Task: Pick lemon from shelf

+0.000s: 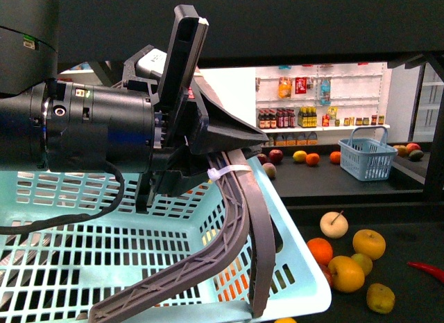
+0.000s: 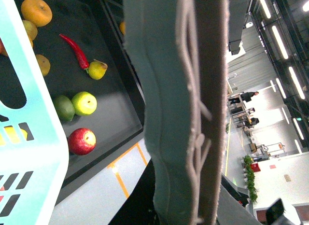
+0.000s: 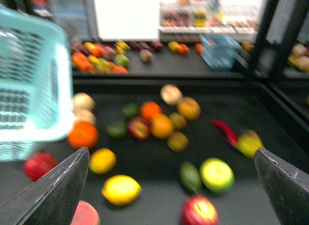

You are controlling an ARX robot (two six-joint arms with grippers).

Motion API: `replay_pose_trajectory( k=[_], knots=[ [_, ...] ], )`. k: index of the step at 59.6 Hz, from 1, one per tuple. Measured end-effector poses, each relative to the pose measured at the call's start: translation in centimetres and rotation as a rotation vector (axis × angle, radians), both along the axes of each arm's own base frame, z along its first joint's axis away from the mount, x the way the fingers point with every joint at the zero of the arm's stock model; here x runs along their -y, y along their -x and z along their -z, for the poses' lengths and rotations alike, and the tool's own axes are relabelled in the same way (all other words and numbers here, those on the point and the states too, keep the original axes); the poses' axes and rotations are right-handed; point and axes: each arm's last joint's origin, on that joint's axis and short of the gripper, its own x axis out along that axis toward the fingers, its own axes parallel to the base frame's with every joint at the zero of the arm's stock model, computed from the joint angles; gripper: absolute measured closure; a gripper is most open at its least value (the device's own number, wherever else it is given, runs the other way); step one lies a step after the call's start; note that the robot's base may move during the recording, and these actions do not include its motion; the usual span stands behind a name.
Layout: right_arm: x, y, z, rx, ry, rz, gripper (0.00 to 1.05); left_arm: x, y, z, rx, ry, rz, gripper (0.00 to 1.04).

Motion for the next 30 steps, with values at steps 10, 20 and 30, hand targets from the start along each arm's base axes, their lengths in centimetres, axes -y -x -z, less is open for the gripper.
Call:
replay_pose_trajectory(
  k=[10,20,30],
  knots=[
    [1.9,-3.5,-0.1,-0.246,-0.112,-0.03,0.02,0.0,0.0,0.1,-0.001,-0.002,-0.003,0.95],
    [6.0,-9.4,-0.1,-0.222,-0.069,-0.184,0.02,0.0,0.0,0.1,0.0,-0.002,-0.004,0.95],
    [9.6,-14.9,3.9,-0.313,-0.025,-0.372,0.02,0.0,0.0,0.1,0.0,-0.002,-0.003,0.95]
  ],
)
